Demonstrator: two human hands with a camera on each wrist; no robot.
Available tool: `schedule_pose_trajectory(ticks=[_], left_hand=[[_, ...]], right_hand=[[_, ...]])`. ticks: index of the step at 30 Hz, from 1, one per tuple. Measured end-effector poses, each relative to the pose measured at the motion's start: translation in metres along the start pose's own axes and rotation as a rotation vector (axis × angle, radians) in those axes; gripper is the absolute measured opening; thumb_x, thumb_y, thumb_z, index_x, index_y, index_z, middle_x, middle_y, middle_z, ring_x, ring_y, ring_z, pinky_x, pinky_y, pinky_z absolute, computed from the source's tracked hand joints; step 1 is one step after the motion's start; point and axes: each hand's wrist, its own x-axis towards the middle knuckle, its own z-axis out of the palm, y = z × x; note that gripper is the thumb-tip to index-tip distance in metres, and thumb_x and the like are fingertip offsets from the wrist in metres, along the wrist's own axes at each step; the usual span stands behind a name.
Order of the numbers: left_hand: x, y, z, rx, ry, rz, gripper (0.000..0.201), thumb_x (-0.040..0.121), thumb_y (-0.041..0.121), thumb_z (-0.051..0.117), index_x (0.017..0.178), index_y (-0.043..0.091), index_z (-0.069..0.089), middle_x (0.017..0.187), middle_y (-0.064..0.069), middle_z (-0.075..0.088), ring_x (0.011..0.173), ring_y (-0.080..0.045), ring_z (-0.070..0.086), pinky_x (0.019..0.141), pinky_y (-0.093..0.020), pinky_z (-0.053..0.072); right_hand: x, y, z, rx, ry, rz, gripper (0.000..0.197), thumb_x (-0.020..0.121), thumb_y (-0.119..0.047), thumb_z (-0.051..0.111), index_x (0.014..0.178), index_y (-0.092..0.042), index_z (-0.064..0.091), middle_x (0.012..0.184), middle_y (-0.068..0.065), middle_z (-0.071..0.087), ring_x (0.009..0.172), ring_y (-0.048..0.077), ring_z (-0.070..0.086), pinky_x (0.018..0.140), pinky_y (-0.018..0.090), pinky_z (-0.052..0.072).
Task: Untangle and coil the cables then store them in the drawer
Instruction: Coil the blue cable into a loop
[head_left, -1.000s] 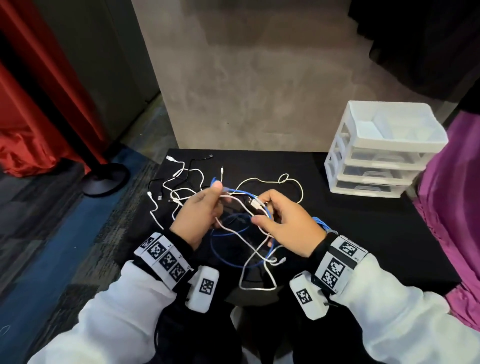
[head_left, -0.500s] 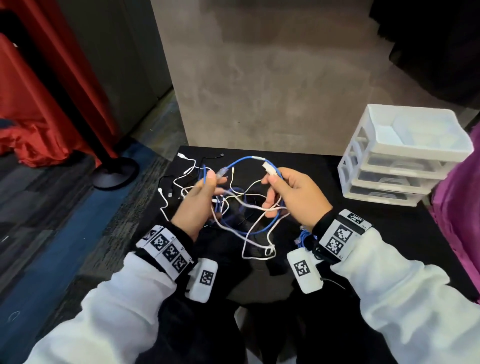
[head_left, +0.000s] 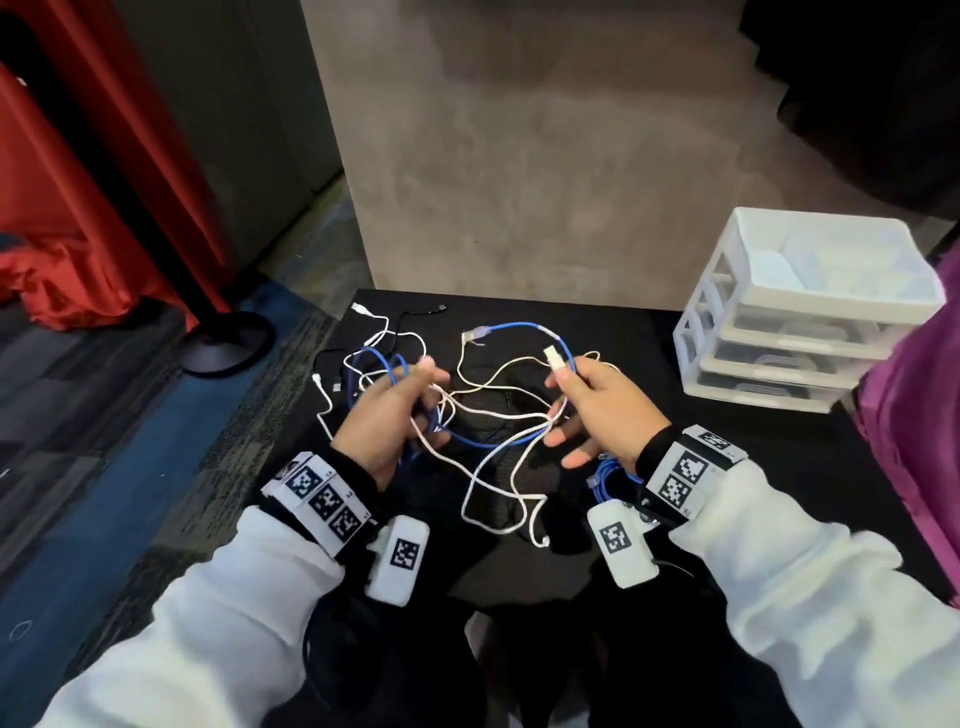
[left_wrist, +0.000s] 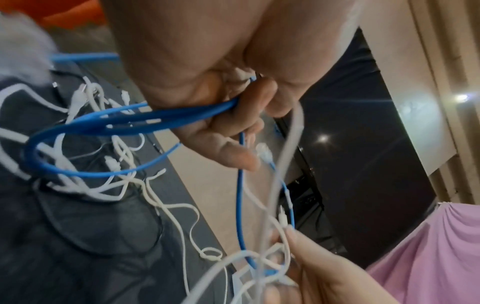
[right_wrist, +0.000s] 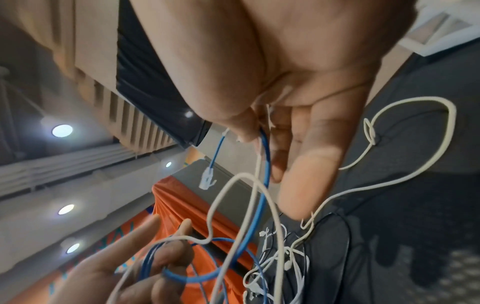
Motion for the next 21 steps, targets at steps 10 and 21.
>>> schedule_pose_trajectory(ticks=[10,21], left_hand=[[0.029,0.061,-0.02,0.439,-0.049,0.395,0.024,0.107,0.026,0.044,0.115,0.016,0.065,0.1,-0.002,0.072,0.056,-0.02,0.059,0.07,-0.042,0.053],[0.036,0.078,-0.025,0.851,0.066,0.716,0.023,0.105,0.021,0.04,0.104,0.025,0.063,0.099,0.005,0.074,0.093,-0.009,0.073,0.094,-0.045,0.056]], right_hand=[[0.04,-0.018,-0.008,0.549,0.057,-0.062,0.025,0.107,-0.011,0.055,0.13,-0.003,0.056,0.11,0.024,0.067,0.099,0.036,0.077,0.084,0.039,0.065],[0.028,0.002,-0.003,0.257,0.106,-0.047,0.021,0.105,-0.022,0.059,0.117,-0.006,0.066,0.102,0.012,0.071,0.086,0.021,0.069,0.073,0.035,0.06]])
